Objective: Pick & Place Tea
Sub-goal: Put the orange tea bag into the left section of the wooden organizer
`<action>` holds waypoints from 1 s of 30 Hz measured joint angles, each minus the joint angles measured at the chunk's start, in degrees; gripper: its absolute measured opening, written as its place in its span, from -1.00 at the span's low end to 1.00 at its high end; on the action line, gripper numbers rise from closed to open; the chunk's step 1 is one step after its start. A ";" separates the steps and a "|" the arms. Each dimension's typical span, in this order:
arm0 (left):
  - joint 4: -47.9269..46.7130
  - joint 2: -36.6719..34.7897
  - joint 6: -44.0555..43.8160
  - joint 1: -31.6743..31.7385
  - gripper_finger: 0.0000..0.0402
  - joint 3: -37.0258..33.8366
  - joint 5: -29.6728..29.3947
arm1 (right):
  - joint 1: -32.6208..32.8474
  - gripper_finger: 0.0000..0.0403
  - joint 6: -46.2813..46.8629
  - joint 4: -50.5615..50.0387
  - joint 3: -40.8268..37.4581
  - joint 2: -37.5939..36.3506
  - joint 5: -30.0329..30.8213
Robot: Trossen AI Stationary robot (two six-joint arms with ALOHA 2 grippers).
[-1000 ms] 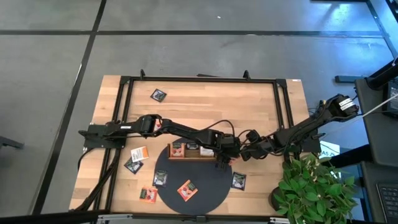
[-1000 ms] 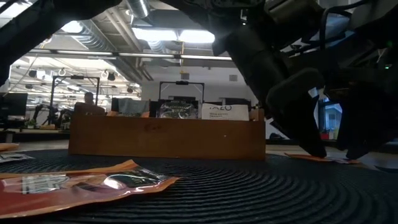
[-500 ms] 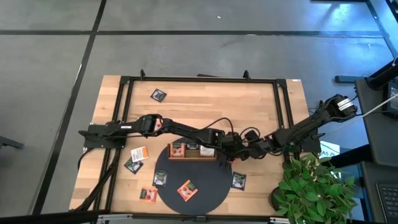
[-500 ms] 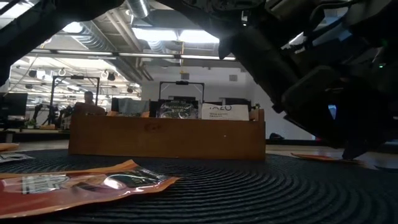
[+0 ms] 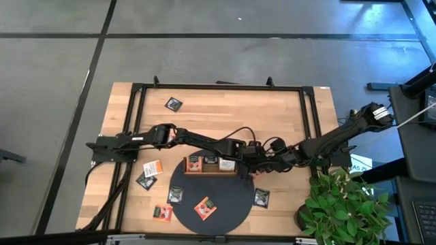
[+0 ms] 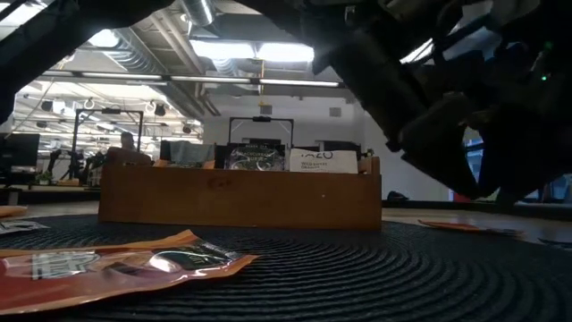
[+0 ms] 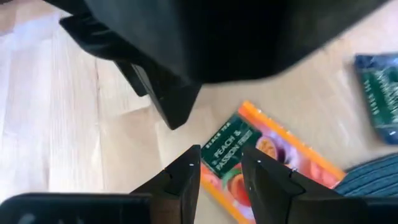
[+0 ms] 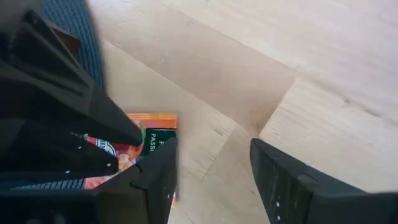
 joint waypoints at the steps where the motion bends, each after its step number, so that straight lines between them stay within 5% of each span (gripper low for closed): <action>1: -0.04 0.00 -0.56 0.04 -0.43 0.03 0.62 | 0.02 -0.01 -0.76 -0.52 0.23 -0.48 -0.14; 9: -4.42 0.22 -3.81 0.09 -0.45 -1.30 2.31 | 0.89 0.00 -4.42 -0.70 -0.04 -3.23 -5.56; 30: -1.13 0.09 -5.40 0.28 -0.46 -2.91 5.12 | 5.80 0.00 0.32 9.01 -0.33 3.56 -3.28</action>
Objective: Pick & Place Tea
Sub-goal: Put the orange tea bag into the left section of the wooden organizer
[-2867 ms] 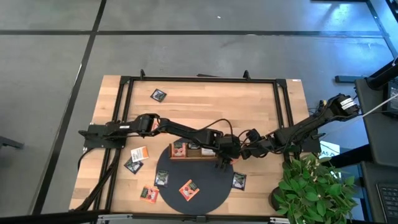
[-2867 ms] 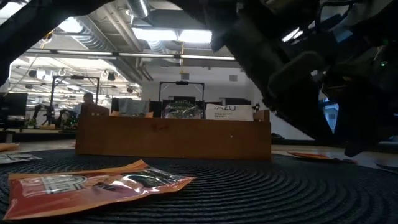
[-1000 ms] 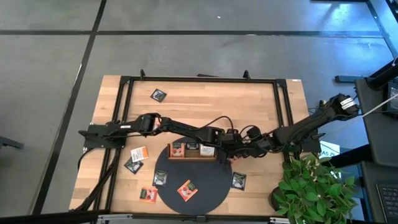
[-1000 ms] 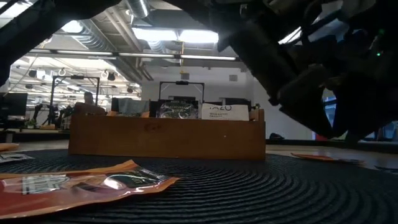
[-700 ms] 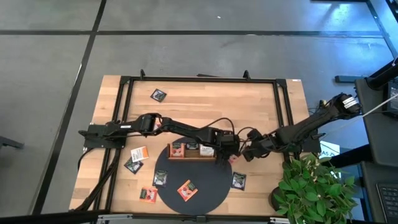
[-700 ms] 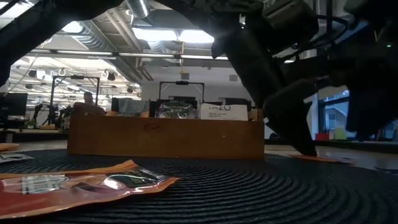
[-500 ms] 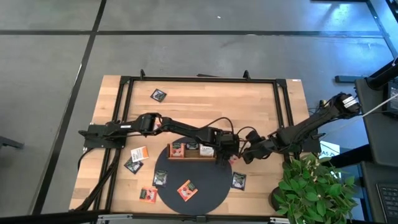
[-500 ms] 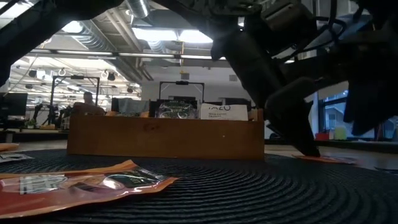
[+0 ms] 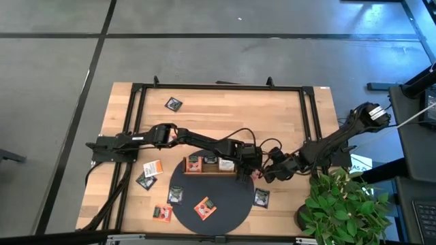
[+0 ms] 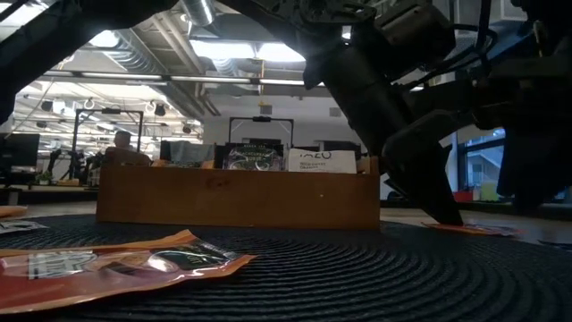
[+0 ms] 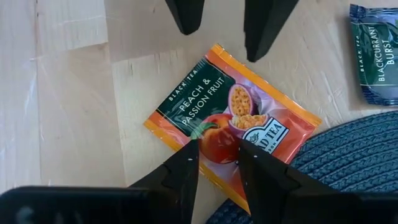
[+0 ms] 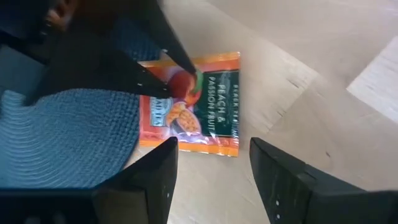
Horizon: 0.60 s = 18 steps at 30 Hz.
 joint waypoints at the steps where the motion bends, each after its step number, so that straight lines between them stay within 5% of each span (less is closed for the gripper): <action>1: 0.00 0.00 0.00 0.00 -0.46 0.00 0.01 | 0.02 0.00 0.36 -0.02 -0.07 0.44 0.02; 12: 0.09 0.02 -0.02 -0.02 -0.46 0.00 -0.01 | 0.26 -0.01 5.71 26.06 -13.40 0.65 1.41; 18: 1.71 0.15 -0.02 0.00 -0.46 -0.07 -0.38 | 0.16 -0.01 5.51 29.83 -14.71 0.76 0.05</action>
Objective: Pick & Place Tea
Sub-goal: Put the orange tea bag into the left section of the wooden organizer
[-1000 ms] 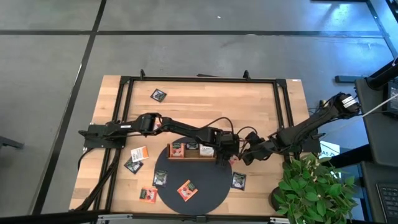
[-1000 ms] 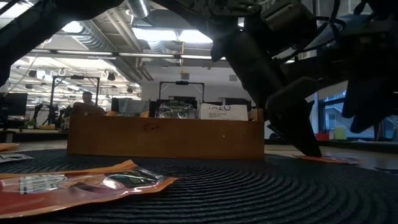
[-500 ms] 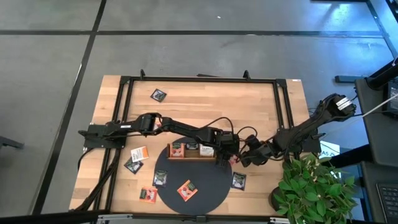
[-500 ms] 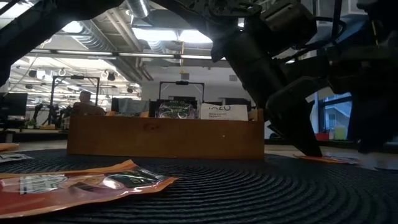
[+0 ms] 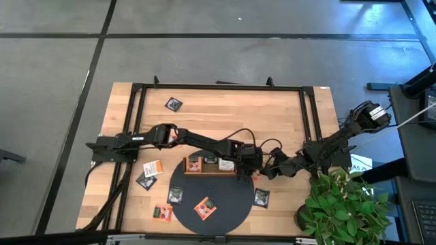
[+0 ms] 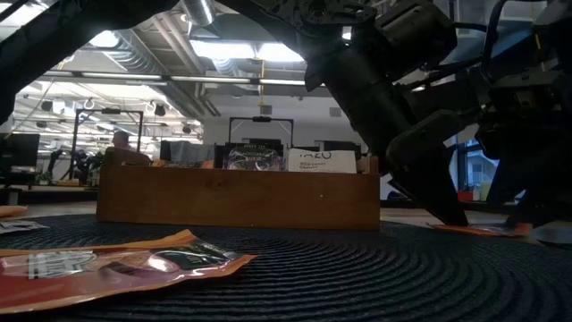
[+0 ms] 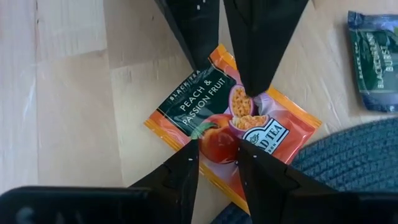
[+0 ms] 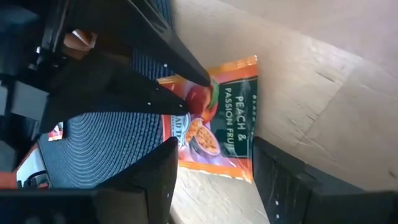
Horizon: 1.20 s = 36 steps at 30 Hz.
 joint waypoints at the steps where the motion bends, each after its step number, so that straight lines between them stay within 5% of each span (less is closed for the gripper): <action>1: 0.42 0.04 0.01 0.04 -0.46 -0.01 -0.08 | -0.01 -0.01 0.09 -0.06 0.01 0.00 -0.14; 9: 1.03 0.09 0.00 0.22 -0.46 -0.04 -0.09 | -0.01 -0.09 1.54 -1.25 0.11 0.04 -0.27; 22: 0.31 -0.61 2.34 0.32 -0.46 -0.02 -0.32 | 0.06 -0.93 1.31 -3.34 -0.09 0.20 -0.09; 32: -1.24 -9.49 6.63 3.36 -0.45 0.00 0.39 | 0.12 -0.98 -5.53 -6.21 3.95 0.26 4.66; 36: -5.60 -14.78 7.38 6.49 -0.46 0.09 2.96 | 0.15 -0.99 -12.02 -15.64 10.57 0.26 10.51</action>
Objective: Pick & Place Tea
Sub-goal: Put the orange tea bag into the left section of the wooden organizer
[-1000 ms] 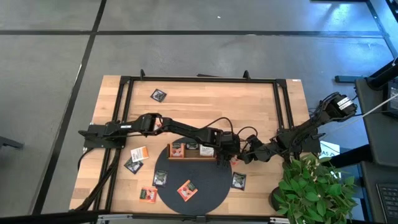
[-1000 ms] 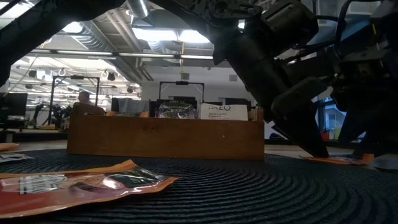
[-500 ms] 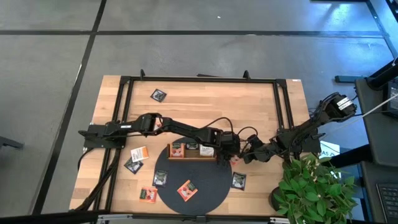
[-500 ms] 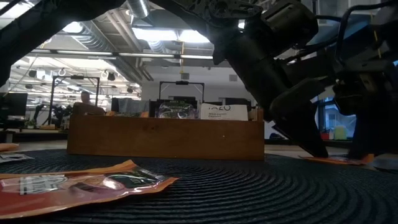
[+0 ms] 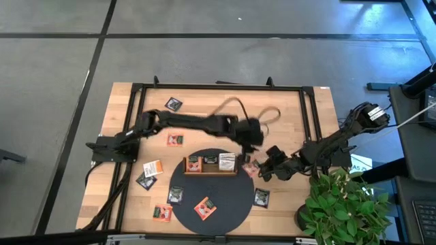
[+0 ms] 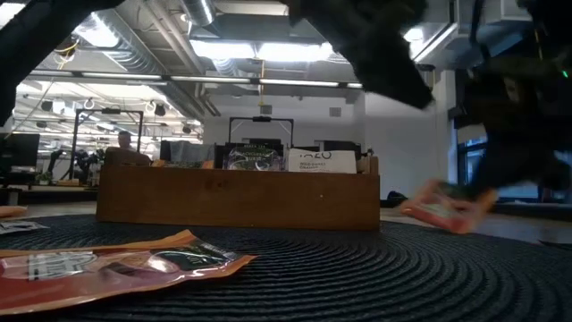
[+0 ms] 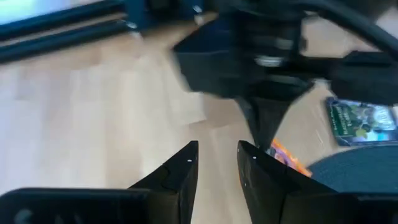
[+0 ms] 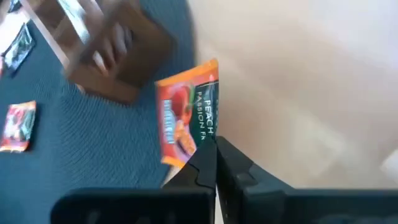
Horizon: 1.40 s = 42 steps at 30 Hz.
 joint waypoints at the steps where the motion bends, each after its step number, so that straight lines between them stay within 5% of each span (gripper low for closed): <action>1: -2.13 -1.33 -0.14 0.98 -0.46 0.00 1.93 | -0.01 -0.99 -1.50 -3.04 2.12 -0.01 1.69; 8: -7.61 -9.12 -0.90 5.96 -0.45 -2.74 12.91 | 0.33 -0.99 -7.69 -29.51 17.38 -0.05 6.79; 16: 15.27 -29.45 -6.74 6.27 -0.46 -32.38 0.04 | 1.63 -0.99 -10.51 -43.20 25.34 -0.14 11.52; 21: 34.34 -42.02 -10.93 5.27 -0.45 -53.77 -7.69 | 0.43 -0.99 -17.74 -41.91 27.58 -0.13 12.93; 28: 50.09 -49.97 -16.67 2.77 -0.46 -71.91 -6.24 | -6.56 -1.00 -40.01 -23.41 29.12 -0.13 10.44; 34: 51.88 -50.48 -14.51 1.10 -0.44 -74.60 -2.45 | -14.34 -1.00 -55.40 -6.78 29.16 1.24 -0.83; 42: 42.69 -57.58 -12.23 0.99 -0.43 -74.62 -2.47 | -21.64 -1.00 -58.59 -0.22 30.21 4.85 -12.95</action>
